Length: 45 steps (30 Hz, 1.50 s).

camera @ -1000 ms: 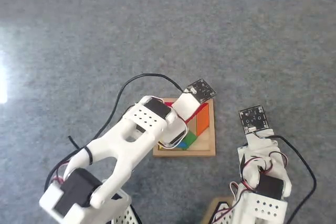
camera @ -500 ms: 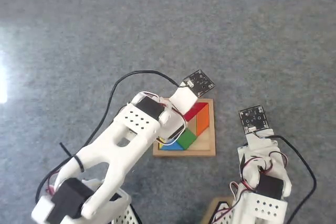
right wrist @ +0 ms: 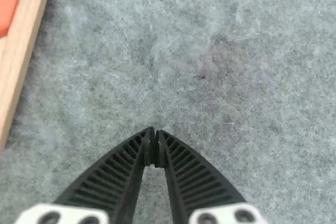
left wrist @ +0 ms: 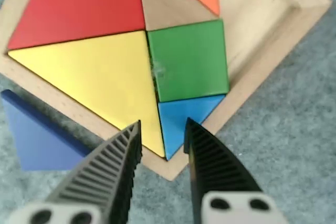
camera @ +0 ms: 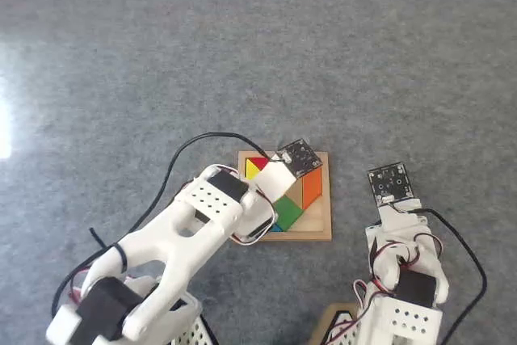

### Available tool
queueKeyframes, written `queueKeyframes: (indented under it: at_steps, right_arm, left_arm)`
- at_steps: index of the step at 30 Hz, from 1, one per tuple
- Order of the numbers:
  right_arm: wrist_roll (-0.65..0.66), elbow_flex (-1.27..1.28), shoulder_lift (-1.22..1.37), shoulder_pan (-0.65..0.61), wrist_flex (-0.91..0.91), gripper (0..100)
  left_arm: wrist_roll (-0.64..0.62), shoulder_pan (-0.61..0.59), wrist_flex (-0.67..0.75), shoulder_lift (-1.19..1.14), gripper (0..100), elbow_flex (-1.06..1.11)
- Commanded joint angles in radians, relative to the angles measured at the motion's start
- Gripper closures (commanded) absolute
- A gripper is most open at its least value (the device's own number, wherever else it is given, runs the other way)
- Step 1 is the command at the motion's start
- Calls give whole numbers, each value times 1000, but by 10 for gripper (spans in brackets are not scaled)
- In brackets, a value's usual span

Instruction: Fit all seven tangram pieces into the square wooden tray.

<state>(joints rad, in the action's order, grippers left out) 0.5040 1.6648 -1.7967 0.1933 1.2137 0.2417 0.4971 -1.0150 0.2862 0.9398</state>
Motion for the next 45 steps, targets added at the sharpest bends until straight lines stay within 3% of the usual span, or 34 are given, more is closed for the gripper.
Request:
queueKeyframes:
  at_steps: [1,8,13,15,21,25,34,39,45]
  right_arm:
    - [0,18,-12,-10,2,982]
    - [0,18,-12,-5,2,982]
    - [0,18,-12,-10,2,982]
    - [0,18,-12,-10,2,982]
    - [0,18,-12,-12,2,982]
    - [0,18,-12,-8,2,982]
    - [0,18,-12,-10,2,982]
    - [0,18,-12,-10,2,982]
    - [0,18,-12,-10,2,982]
  left_arm:
    - [9,0,15,29,874,2]
    - [-11,-87,-58,127,874,-139]
    - [-84,-284,-121,169,870,-208]
    - [-84,-354,-121,123,870,-199]
    - [-94,-420,-81,-91,844,-211]
    - [-163,-497,-44,-189,837,-252]
    - [-124,-505,-49,-288,803,-364]
    - [-126,-442,-86,-339,777,-366]
    - [-183,-420,-94,-410,778,-374]
